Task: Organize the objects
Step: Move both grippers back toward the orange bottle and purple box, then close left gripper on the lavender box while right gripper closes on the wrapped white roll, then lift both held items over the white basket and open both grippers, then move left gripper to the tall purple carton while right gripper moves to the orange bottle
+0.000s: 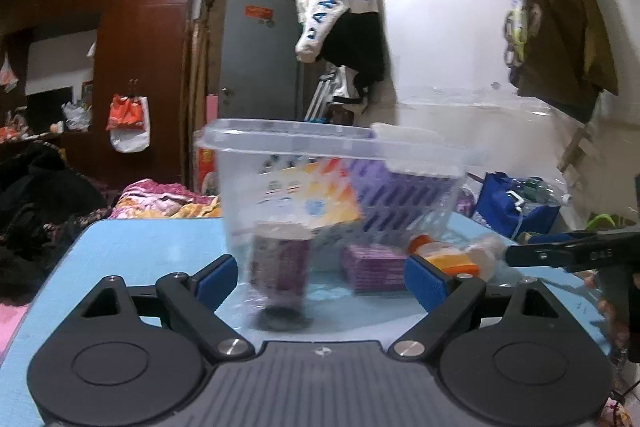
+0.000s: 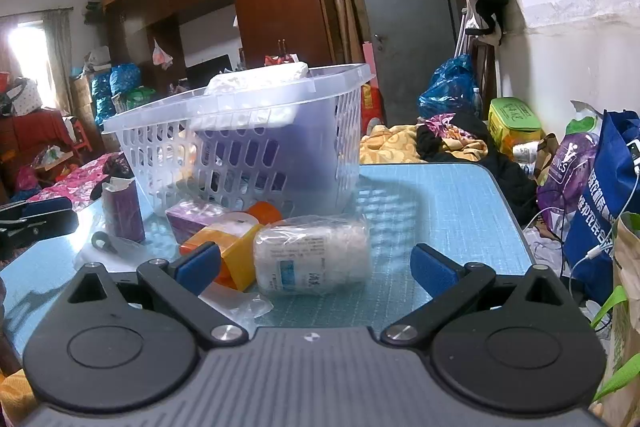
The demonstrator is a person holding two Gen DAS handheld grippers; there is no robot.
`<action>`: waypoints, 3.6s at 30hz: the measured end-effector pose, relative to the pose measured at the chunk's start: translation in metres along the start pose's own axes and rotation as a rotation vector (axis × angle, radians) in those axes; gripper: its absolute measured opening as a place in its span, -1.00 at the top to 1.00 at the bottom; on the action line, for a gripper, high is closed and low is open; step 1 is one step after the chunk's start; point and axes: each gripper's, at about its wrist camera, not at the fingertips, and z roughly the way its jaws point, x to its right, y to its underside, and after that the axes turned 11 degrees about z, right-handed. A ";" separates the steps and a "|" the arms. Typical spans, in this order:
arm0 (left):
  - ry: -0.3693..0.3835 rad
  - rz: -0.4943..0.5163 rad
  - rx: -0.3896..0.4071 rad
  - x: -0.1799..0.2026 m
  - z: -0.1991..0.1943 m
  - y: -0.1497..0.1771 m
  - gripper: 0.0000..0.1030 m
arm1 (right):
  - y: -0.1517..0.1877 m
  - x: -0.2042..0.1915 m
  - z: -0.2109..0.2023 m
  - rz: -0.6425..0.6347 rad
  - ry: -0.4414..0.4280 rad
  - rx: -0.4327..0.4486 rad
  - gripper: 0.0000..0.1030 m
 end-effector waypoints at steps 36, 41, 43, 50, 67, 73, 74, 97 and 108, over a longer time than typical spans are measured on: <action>-0.002 0.069 -0.310 0.054 0.114 -0.027 -0.74 | -0.006 -0.002 0.025 -0.006 0.117 -0.122 -0.83; -0.006 0.068 -0.325 0.057 0.121 -0.029 -0.65 | -0.005 0.004 0.024 0.031 0.089 -0.133 -0.47; 0.015 0.056 -0.323 0.058 0.120 -0.028 -0.33 | -0.004 0.005 0.020 0.036 0.088 -0.112 -0.46; 0.003 0.048 -0.239 0.058 0.101 -0.032 -0.32 | -0.002 0.006 0.004 0.045 0.056 -0.002 -0.45; 0.016 0.029 0.102 0.030 0.001 -0.095 -0.32 | -0.055 -0.070 -0.035 -0.132 -0.078 0.238 -0.45; -0.081 -0.001 0.069 -0.012 0.042 -0.153 -0.32 | -0.125 -0.109 0.030 -0.188 -0.048 0.193 -0.45; -0.088 -0.027 0.032 -0.025 0.058 -0.160 -0.32 | -0.134 -0.111 0.046 -0.181 -0.062 0.153 -0.45; -0.027 -0.124 -0.131 -0.063 0.139 -0.125 -0.76 | -0.144 -0.110 0.107 -0.207 0.100 0.039 -0.93; -0.142 -0.011 0.014 -0.022 0.022 -0.057 -0.84 | -0.049 -0.044 0.004 -0.067 -0.052 0.136 -1.00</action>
